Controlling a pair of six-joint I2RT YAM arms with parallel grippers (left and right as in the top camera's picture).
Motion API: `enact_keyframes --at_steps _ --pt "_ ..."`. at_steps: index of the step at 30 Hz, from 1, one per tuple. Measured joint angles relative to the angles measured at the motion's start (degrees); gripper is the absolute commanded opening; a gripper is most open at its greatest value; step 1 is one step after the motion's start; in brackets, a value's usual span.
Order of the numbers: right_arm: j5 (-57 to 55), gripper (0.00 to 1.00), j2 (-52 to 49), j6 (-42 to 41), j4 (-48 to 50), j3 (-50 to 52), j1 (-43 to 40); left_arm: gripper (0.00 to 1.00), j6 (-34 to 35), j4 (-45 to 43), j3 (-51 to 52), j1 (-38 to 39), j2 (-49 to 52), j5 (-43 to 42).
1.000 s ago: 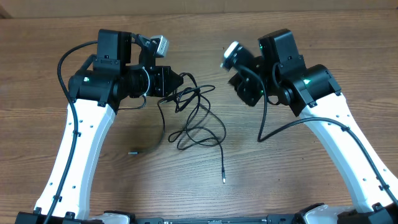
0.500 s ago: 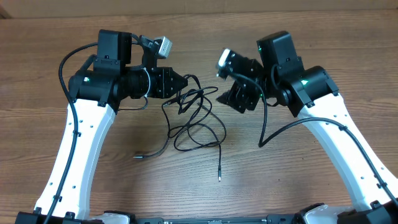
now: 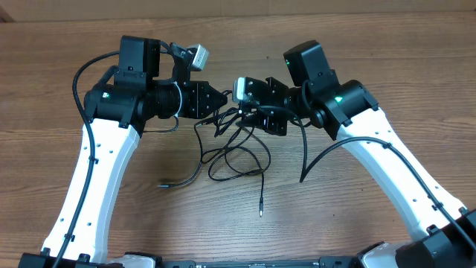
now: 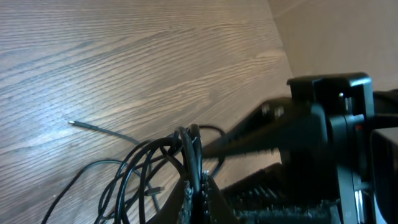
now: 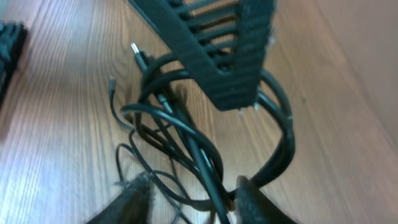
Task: Untangle cables
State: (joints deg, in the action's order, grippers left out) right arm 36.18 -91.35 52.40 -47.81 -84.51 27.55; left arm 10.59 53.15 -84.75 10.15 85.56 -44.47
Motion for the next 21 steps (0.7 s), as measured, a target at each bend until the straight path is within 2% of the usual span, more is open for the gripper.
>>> enact_keyframes --at_steps 4,9,11,16,21 --pt "0.02 0.28 -0.33 0.2 -0.37 0.0 0.7 0.04 0.04 0.0 0.0 0.0 0.0 1.73" --pt "0.02 0.32 -1.16 0.33 -0.28 0.0 1.4 0.04 1.51 -0.61 0.0 0.04 0.0 2.34" --pt "0.04 0.43 -2.73 0.39 -0.09 0.0 1.81 0.04 1.55 -0.61 0.0 0.37 0.0 2.71" --pt "-0.13 0.52 -4.87 0.39 2.21 0.15 2.45 0.04 1.73 -0.66 0.0 0.37 0.02 2.93" --pt "-0.66 0.5 -4.87 0.37 5.25 0.15 2.45 0.04 1.75 -0.5 0.0 0.37 0.0 3.04"
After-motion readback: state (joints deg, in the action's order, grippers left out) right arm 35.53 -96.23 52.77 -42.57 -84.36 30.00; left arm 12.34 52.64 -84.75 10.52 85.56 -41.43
